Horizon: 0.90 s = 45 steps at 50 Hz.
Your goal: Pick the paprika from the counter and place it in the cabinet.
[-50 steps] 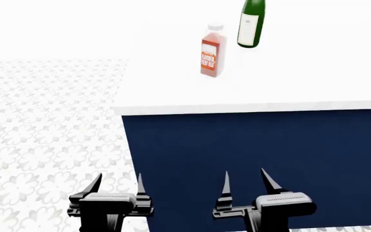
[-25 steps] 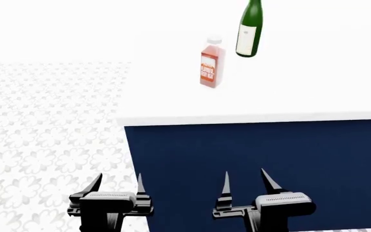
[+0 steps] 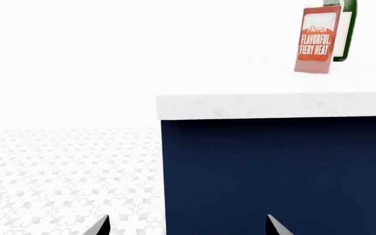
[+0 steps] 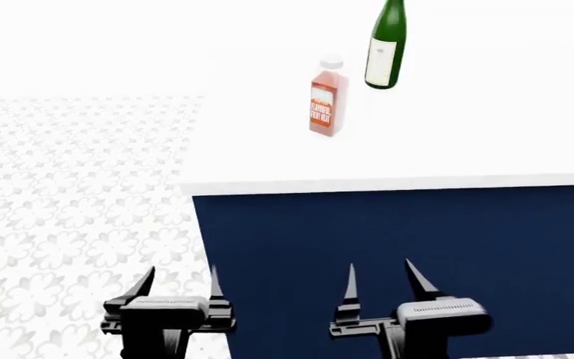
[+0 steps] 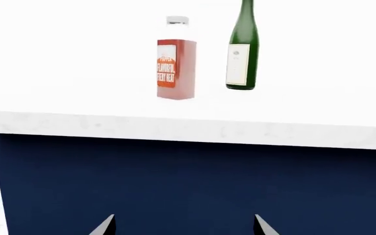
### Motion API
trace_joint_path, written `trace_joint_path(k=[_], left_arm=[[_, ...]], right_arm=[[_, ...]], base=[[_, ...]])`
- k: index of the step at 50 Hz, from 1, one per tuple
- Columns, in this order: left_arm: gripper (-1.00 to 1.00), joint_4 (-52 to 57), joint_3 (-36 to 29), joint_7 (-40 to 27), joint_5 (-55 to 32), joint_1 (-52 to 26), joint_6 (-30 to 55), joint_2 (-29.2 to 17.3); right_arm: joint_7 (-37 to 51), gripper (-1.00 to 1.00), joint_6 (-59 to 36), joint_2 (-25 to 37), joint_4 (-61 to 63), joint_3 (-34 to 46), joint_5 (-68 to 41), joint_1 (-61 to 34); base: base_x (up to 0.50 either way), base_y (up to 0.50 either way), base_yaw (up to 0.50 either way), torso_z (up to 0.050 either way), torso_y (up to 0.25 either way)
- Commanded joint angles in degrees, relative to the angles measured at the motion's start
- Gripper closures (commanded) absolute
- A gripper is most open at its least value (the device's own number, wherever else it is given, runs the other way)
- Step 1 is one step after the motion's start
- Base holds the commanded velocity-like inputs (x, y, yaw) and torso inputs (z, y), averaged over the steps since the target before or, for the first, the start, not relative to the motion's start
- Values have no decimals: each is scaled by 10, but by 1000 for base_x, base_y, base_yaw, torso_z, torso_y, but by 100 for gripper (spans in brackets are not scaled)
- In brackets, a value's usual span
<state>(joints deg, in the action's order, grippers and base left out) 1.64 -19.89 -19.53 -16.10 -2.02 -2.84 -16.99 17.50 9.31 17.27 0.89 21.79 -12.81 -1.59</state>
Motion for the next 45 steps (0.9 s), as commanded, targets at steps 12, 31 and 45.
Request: trace_joint_path(k=[12, 31, 45], left_arm=[[-100, 315, 73, -61, -50, 31, 100, -90], [-100, 381, 111, -56, -86, 35, 74, -114], [-100, 389, 114, -54, -84, 43, 64, -120]], right_arm=[[72, -100, -141, 66, 361, -17, 20, 47], [90, -100, -220, 69, 450, -16, 13, 17], [97, -100, -236, 72, 461, -12, 13, 17]], base=[[0, 0, 0, 0, 0], [0, 0, 0, 0, 0], [-6, -131, 0, 0, 0]])
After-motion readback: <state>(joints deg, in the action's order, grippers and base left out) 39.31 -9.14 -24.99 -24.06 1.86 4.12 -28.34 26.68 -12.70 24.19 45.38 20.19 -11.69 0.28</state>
